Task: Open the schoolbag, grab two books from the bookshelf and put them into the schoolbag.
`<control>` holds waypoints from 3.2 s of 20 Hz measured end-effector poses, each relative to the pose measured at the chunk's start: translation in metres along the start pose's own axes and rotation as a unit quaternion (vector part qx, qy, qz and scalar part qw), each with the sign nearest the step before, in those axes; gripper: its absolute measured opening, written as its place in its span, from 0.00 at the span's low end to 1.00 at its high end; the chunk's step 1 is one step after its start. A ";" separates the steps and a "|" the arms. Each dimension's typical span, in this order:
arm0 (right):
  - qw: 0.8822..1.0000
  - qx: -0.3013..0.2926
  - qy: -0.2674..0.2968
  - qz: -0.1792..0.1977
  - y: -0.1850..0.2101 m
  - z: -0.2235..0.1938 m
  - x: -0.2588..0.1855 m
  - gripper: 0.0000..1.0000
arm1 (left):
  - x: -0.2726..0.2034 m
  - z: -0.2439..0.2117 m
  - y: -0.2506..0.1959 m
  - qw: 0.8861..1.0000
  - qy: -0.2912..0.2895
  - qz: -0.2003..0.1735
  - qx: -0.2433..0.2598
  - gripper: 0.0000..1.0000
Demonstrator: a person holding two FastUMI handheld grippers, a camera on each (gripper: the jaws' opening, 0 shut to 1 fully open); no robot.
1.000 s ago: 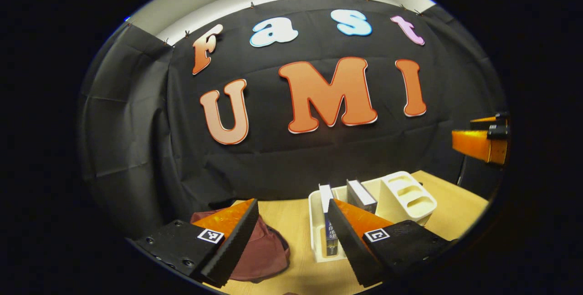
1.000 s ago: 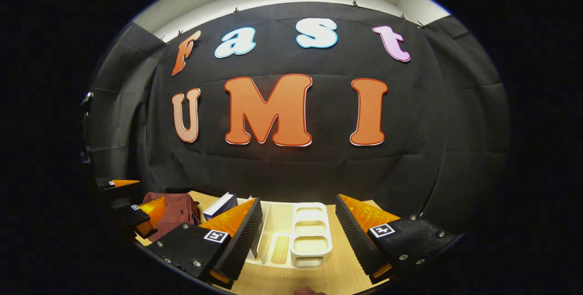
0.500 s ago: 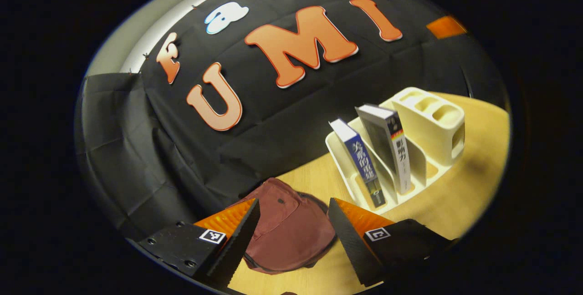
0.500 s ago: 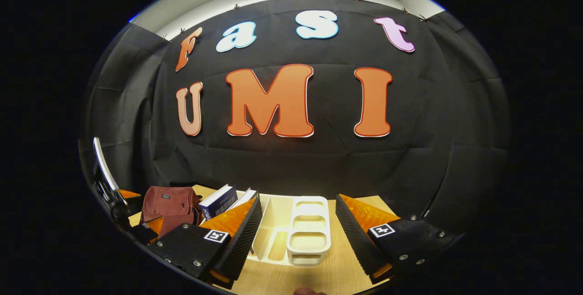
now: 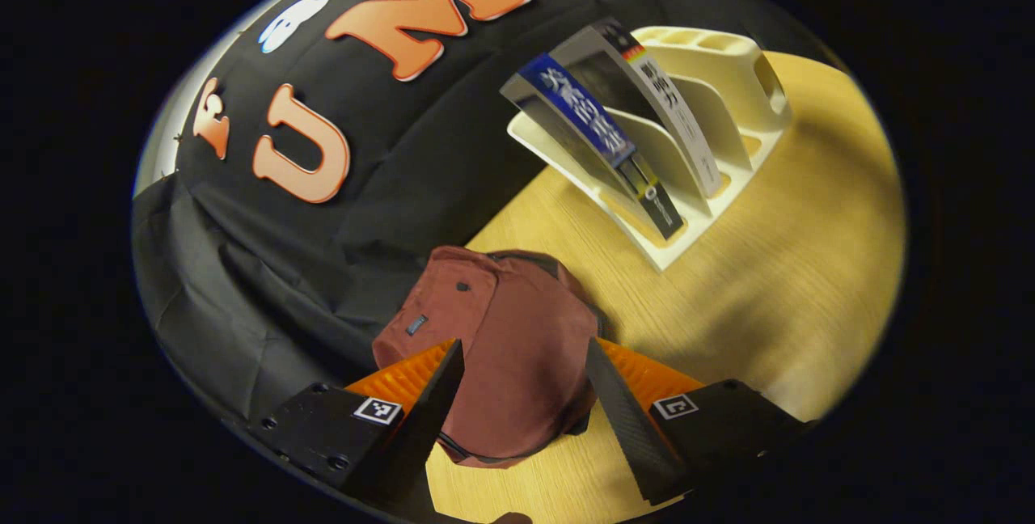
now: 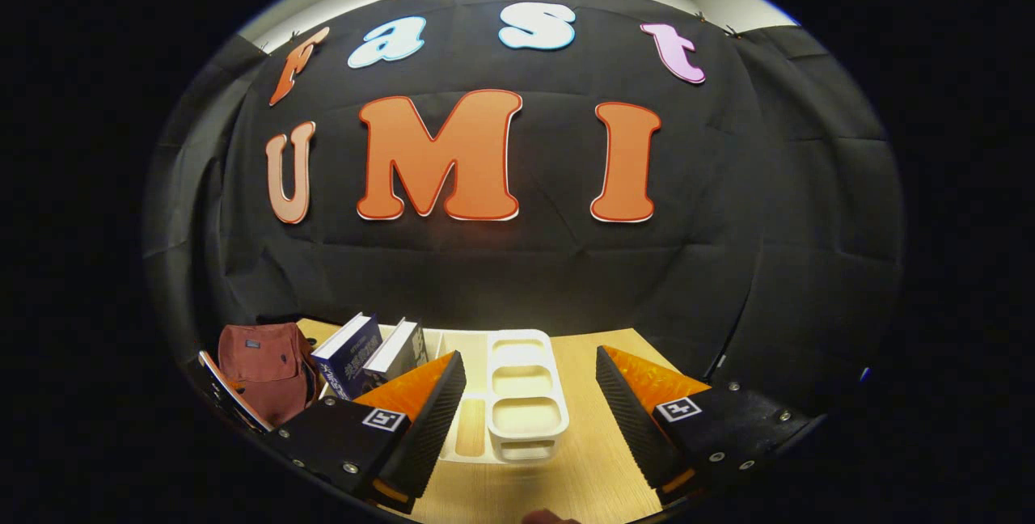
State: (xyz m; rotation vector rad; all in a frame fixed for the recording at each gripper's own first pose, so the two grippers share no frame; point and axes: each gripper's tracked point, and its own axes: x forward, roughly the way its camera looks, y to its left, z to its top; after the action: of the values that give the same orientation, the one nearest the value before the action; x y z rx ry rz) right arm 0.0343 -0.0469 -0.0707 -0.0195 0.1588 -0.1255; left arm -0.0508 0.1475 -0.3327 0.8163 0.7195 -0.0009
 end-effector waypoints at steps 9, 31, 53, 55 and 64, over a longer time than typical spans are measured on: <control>0.999 -0.002 0.011 -0.031 0.003 -0.001 0.011 0.96 | 0.048 -0.040 -0.017 0.998 0.047 -0.020 0.037 0.97; 0.999 -0.026 0.012 0.016 0.053 0.014 0.017 0.96 | 0.028 -0.004 0.061 0.993 0.061 -0.095 0.038 0.08; 0.970 -0.084 0.186 0.135 0.208 0.002 0.066 0.97 | 0.041 0.052 0.200 0.959 -0.002 -0.274 -0.073 0.07; 0.964 -0.083 0.212 0.134 0.215 -0.003 0.071 0.97 | 0.042 0.054 0.203 0.953 -0.006 -0.294 -0.078 0.06; 0.926 -0.127 0.328 0.140 0.243 -0.033 0.092 0.94 | 0.055 0.050 0.226 0.938 -0.015 -0.337 -0.086 0.06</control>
State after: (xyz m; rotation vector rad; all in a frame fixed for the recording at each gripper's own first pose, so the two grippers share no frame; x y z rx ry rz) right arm 0.1497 0.1824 -0.1247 -0.2154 0.8455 0.1815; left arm 0.0806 0.2869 -0.1921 0.3703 0.9274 -0.5600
